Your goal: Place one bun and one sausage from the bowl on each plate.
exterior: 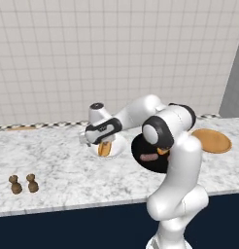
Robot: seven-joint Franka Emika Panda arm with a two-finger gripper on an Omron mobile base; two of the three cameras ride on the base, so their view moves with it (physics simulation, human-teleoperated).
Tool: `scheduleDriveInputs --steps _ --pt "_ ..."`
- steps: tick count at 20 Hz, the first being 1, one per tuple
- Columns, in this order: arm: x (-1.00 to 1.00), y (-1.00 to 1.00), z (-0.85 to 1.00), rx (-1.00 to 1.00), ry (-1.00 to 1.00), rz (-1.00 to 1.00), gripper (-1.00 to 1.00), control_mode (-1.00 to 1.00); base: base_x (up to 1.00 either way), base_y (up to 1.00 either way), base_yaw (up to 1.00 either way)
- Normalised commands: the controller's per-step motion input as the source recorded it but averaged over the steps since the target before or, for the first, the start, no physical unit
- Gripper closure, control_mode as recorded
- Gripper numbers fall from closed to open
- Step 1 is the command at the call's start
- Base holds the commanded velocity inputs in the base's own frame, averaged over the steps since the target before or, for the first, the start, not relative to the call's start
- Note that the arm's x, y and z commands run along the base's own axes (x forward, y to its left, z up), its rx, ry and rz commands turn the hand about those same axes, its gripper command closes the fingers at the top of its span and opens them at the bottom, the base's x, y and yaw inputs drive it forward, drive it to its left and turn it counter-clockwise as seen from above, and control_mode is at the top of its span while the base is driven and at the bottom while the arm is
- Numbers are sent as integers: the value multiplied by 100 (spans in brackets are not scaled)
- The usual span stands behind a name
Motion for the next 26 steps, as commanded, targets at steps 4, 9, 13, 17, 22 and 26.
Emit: scheduleDriveInputs --steps 4,9,13,17,22,26 --pt "57 16 -27 0 -6 0 -100 -100 0 0 0" --pt "-4 -4 30 0 -5 0 -100 -100 0 0 0" --pt "-4 -1 -12 0 -1 0 -100 -100 0 0 0" --pt "0 -28 -21 0 3 4 -100 -100 0 0 0" --pt "12 -25 -29 3 6 8 -100 -100 0 0 0" --pt "31 -23 -40 8 -6 11 -100 -100 0 0 0"
